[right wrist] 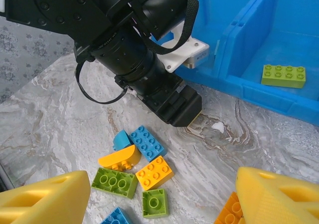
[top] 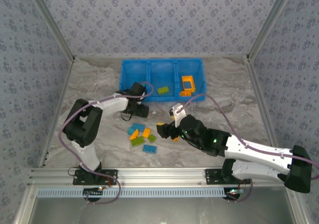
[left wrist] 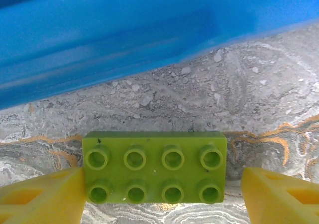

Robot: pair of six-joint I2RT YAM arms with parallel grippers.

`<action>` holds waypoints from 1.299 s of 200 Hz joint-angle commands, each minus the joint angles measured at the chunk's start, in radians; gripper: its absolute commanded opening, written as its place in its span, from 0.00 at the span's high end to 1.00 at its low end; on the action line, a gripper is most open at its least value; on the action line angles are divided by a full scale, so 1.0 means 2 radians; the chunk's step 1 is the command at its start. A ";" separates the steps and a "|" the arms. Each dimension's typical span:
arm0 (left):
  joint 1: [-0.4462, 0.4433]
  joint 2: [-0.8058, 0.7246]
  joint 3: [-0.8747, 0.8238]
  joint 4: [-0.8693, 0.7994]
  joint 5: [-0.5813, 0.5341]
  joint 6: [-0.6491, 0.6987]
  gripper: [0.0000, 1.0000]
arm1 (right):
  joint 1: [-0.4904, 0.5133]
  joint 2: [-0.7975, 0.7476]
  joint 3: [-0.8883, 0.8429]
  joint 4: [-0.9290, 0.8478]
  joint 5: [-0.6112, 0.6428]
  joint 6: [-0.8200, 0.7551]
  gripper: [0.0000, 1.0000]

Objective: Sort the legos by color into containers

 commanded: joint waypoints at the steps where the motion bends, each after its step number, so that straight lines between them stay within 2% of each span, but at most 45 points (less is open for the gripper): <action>1: 0.005 0.007 0.007 0.005 -0.010 0.008 0.21 | -0.004 -0.005 0.015 -0.005 -0.004 0.007 0.21; 49: 0.007 0.016 0.007 0.016 -0.008 0.010 0.24 | -0.008 -0.003 0.013 -0.004 -0.009 0.012 0.21; 101: 0.005 0.007 -0.006 0.025 -0.004 0.006 0.42 | -0.012 -0.005 0.015 -0.007 -0.008 0.014 0.21; 139: -0.015 -0.059 -0.024 0.000 -0.024 -0.007 0.47 | -0.015 -0.021 0.016 -0.015 0.009 0.009 0.21; 161: -0.042 -0.124 -0.020 -0.038 -0.038 -0.021 0.49 | -0.015 -0.048 0.024 -0.034 0.050 0.002 0.22; 179: -0.070 -0.157 0.013 -0.068 -0.044 -0.028 0.49 | -0.022 -0.070 0.028 -0.049 0.081 0.001 0.22; 198: -0.085 -0.152 0.071 -0.089 -0.044 -0.022 0.49 | -0.048 -0.078 0.038 -0.061 0.085 0.004 0.22; 222: -0.088 -0.101 0.157 -0.098 -0.040 -0.003 0.49 | -0.082 -0.074 0.052 -0.073 0.074 0.016 0.22; 260: -0.075 0.025 0.298 -0.103 -0.036 0.020 0.49 | -0.128 -0.054 0.070 -0.074 0.050 0.041 0.22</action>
